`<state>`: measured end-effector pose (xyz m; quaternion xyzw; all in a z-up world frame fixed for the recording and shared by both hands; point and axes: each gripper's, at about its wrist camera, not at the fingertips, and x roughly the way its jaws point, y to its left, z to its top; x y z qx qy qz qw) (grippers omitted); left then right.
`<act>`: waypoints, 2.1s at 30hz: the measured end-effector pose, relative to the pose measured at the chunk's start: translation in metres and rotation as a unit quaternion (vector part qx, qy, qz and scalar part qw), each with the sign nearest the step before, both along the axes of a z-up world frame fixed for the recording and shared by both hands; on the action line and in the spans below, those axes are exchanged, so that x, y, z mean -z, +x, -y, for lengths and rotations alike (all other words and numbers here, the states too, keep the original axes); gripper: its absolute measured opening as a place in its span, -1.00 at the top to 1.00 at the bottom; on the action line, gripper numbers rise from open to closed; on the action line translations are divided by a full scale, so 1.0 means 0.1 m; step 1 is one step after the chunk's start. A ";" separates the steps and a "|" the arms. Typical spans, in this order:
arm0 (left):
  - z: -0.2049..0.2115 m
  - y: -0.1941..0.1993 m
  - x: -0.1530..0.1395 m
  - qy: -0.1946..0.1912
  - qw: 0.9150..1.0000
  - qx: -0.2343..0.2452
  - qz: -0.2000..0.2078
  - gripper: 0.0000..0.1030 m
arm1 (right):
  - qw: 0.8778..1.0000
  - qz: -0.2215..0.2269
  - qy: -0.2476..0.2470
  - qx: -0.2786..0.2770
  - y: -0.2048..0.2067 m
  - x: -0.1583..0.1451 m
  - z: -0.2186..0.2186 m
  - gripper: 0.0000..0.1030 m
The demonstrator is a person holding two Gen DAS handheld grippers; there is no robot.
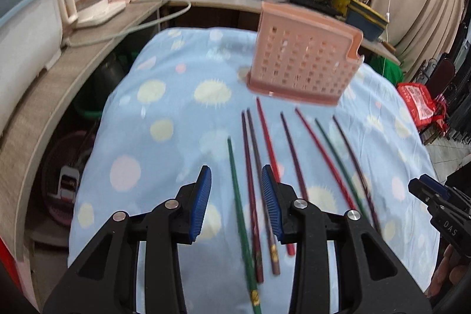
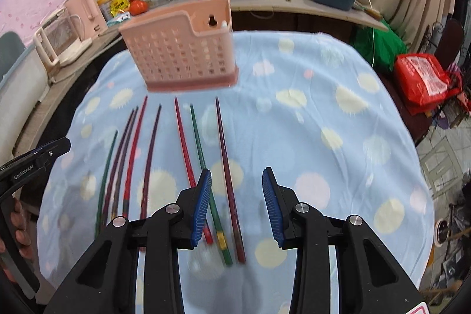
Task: Organize utensils
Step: 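Move both open tools back over the row of chopsticks, then grasp the green gold-banded chopstick with the left tool while the right tool grasps a dark red chopstick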
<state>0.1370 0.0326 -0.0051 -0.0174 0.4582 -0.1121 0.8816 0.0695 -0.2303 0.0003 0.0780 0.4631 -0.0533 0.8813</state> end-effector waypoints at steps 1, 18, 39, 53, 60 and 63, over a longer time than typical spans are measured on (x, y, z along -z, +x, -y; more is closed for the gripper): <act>-0.02 -0.06 0.07 0.001 1.000 -0.001 -0.008 0.34 | 1.000 -0.006 0.002 0.002 -0.06 0.07 0.01 0.32; 0.04 -0.88 0.65 0.020 0.996 0.042 -0.078 0.34 | 0.999 -0.032 0.033 0.016 -0.49 0.49 0.06 0.34; -0.04 -0.89 0.73 0.015 0.995 0.037 -0.088 0.87 | 0.999 -0.037 0.039 0.007 -0.46 0.57 0.01 0.57; -0.03 -0.86 0.75 0.012 0.995 0.036 -0.091 0.87 | 0.999 -0.045 0.031 -0.004 -0.27 0.69 -0.04 0.84; -0.04 -0.85 0.74 0.006 0.995 0.036 -0.093 0.87 | 0.999 -0.044 0.019 -0.013 -0.27 0.71 -0.08 0.85; -0.05 -0.86 0.73 0.002 0.995 0.035 -0.095 0.87 | 0.999 -0.042 0.026 -0.011 -0.30 0.69 -0.06 0.86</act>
